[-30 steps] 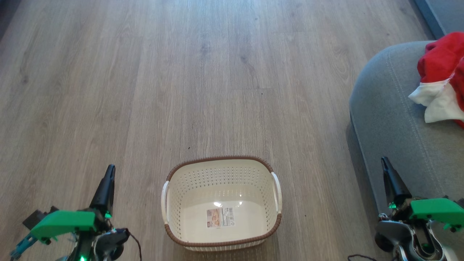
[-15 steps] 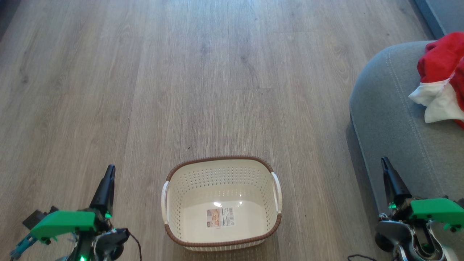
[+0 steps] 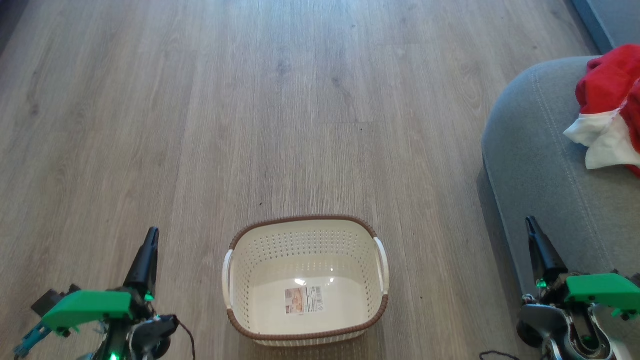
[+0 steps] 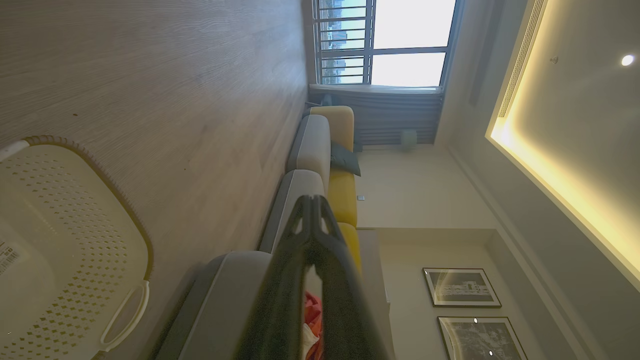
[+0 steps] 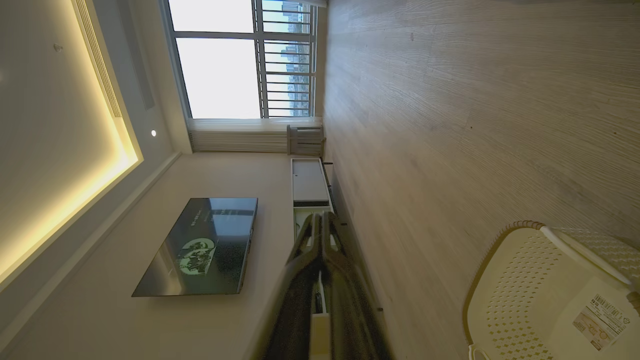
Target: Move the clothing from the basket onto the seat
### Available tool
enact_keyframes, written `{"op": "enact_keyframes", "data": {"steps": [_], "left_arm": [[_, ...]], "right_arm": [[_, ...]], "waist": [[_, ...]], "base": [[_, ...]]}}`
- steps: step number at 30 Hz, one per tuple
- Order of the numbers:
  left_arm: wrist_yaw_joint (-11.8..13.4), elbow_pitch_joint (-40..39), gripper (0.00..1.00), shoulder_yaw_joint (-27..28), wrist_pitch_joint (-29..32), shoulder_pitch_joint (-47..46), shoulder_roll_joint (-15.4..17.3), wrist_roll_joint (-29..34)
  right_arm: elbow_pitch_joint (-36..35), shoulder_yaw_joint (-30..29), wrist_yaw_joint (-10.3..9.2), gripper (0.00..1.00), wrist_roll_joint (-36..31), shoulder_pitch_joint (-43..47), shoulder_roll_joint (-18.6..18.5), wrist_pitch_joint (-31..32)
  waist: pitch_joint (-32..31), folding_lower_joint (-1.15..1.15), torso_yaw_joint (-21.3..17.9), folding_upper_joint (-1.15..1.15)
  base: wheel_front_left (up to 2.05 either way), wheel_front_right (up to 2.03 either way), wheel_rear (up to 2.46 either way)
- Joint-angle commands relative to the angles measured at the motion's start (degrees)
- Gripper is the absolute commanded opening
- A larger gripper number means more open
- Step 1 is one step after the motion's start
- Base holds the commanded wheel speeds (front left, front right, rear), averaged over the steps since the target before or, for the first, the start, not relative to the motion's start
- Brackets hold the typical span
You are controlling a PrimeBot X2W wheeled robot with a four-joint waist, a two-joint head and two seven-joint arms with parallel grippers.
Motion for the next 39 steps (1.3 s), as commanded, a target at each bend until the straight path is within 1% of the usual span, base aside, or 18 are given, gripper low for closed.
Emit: {"op": "enact_keyframes", "data": {"steps": [1,39], "left_arm": [[-0.5,-1.9,0.00,2.0,0.4,-2.7,0.5,-0.4],[-0.5,-1.9,0.00,2.0,0.4,-2.7,0.5,-0.4]], "right_arm": [[-2.3,1.0,0.00,0.00,0.3,-3.2,-0.2,0.3],[-2.3,1.0,0.00,0.00,0.4,-3.2,-0.2,0.2]], "waist": [[0.0,0.00,0.0,0.00],[0.0,0.00,0.0,0.00]], "base": [[0.00,0.00,0.00],[0.00,0.00,0.00]]}}
